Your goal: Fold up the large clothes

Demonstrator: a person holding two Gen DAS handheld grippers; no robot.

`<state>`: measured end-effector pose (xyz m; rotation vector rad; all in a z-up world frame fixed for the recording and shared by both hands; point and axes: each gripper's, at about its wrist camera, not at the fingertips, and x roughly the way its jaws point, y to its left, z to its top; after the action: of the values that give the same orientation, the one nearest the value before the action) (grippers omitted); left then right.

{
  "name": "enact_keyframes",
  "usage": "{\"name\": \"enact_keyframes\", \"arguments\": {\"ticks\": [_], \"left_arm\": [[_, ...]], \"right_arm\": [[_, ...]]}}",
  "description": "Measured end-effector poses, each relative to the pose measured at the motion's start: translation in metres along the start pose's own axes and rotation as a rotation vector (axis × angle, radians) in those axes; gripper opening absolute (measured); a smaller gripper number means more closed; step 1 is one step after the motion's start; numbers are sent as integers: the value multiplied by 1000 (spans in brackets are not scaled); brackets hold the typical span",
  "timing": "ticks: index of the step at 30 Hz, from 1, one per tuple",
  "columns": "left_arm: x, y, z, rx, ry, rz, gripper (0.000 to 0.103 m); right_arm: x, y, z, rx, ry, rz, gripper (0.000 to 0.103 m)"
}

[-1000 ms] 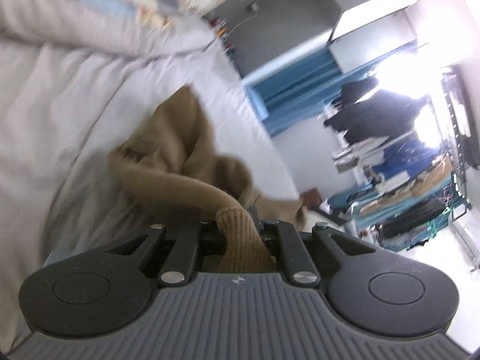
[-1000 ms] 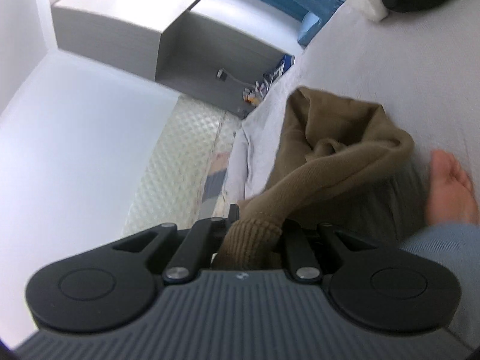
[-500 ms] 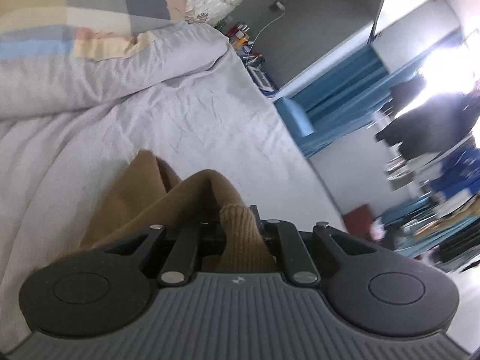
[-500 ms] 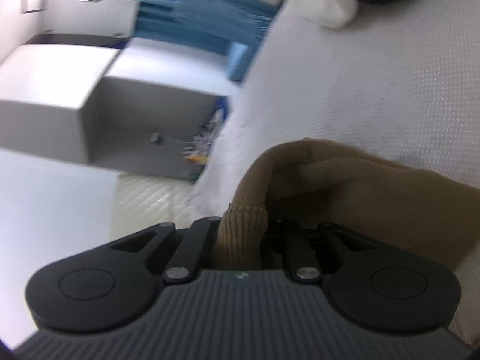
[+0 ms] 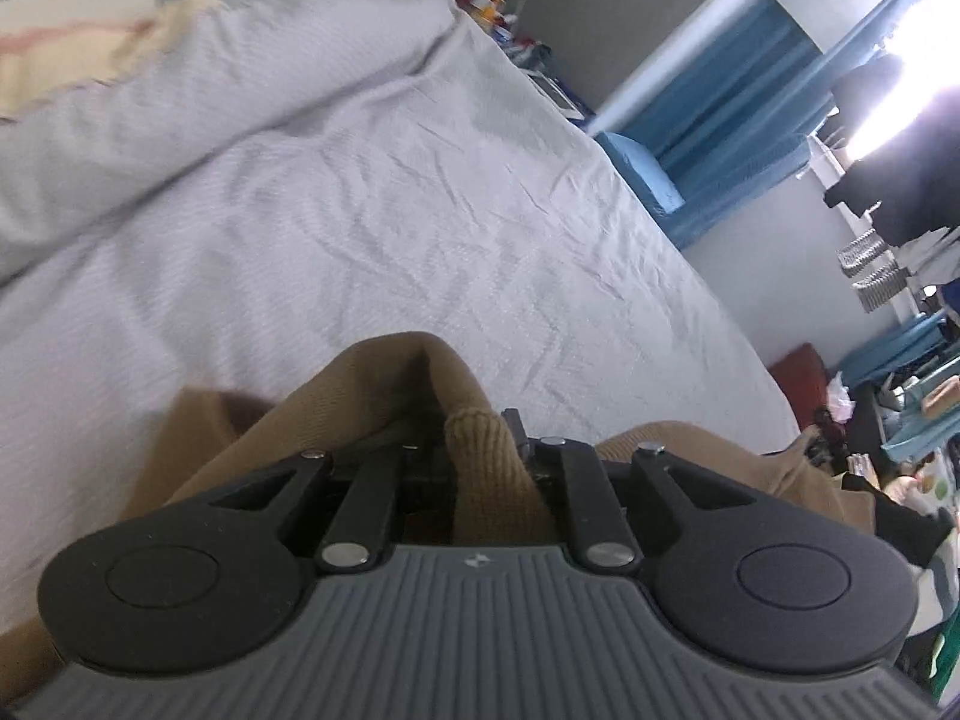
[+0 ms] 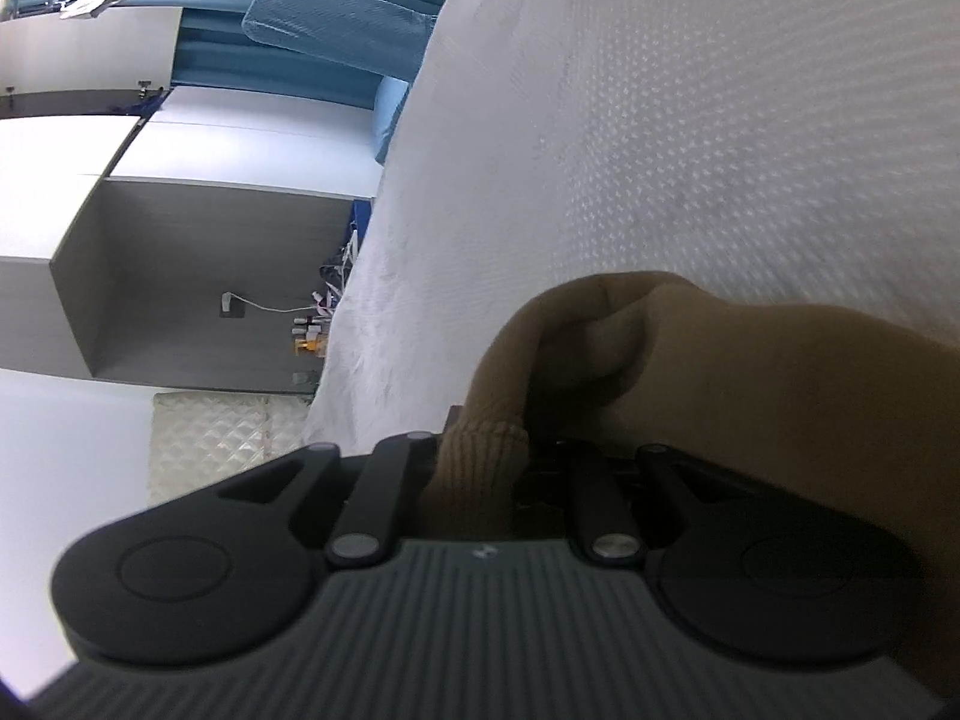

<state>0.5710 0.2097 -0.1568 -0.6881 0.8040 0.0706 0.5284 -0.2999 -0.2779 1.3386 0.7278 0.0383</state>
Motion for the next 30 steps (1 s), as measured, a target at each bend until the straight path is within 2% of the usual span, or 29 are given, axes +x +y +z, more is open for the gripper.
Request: {"name": "enact_keyframes", "arguments": {"ticks": [3,7,11,15,19,22,24,25,26,28,30], "left_arm": [[33,1,3,3,48,-3,17],[55,7,4,-15,90,-8,17],[53,12,6,-21,124,-50,19],[45,24,8,-56,196,-104,22],[21,35,12,-90,230,-173,31],[-6,47,16,-144,224,-254,47],[-27,53,18,-153,199,-297,68],[-42,55,19,-140,165,-287,73],[-53,57,19,-120,140,-272,76],[-70,57,14,-86,129,-258,76],[-85,54,5,-61,116,-248,76]], "right_arm": [[12,-7,6,32,4,-6,16],[20,-5,8,44,10,-26,16],[26,2,7,44,15,-27,16],[24,2,10,59,57,12,19],[13,-6,16,161,117,88,30],[4,-9,19,194,179,121,39],[-6,-7,20,173,219,127,47],[-12,-8,21,175,233,138,56],[-20,-10,23,183,238,152,65],[-39,-13,28,182,211,163,73],[-58,-13,30,155,169,147,73]]}}
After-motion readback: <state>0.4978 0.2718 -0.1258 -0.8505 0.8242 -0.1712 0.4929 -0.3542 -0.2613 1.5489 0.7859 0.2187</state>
